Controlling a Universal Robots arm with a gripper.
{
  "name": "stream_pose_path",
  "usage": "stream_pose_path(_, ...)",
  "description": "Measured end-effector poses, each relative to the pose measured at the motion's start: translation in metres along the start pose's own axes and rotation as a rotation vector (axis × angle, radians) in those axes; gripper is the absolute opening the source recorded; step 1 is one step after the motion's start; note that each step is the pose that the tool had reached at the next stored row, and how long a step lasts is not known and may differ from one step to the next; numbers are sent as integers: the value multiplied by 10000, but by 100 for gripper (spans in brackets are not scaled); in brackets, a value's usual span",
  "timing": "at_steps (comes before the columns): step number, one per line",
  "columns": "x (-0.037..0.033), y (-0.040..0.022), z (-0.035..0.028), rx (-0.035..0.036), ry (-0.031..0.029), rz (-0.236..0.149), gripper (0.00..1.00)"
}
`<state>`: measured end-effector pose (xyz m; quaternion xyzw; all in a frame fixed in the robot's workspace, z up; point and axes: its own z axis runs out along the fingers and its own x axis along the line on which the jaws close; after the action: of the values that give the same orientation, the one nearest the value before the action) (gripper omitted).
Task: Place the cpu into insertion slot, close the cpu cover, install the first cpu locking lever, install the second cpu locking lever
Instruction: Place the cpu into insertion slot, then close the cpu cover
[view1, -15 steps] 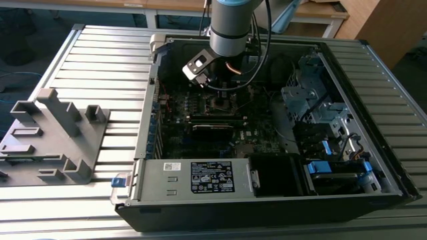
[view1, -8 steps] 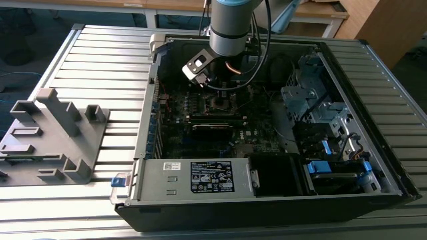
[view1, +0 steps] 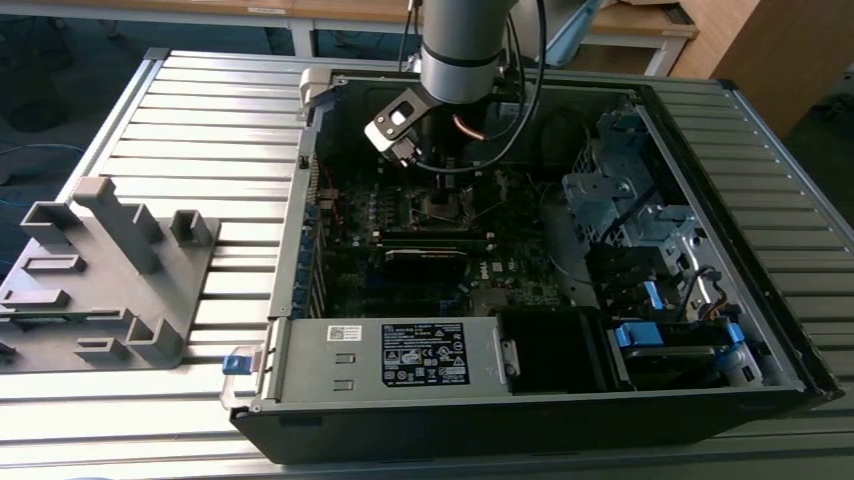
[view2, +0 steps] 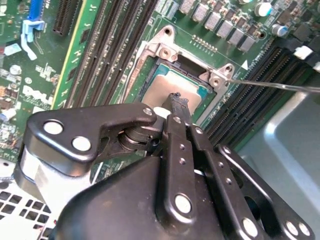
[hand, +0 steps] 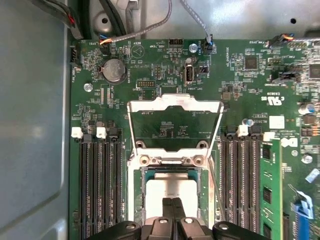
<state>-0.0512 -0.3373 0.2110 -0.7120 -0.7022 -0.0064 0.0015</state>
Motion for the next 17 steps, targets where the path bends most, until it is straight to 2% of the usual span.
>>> stream_pose_path(3,0,0,-43,0,0,0,11)
stream_pose_path(13,1,4,-51,0,1,0,11)
stream_pose_path(15,1,4,-95,0,1,0,11)
stream_pose_path(17,1,4,-96,0,1,0,11)
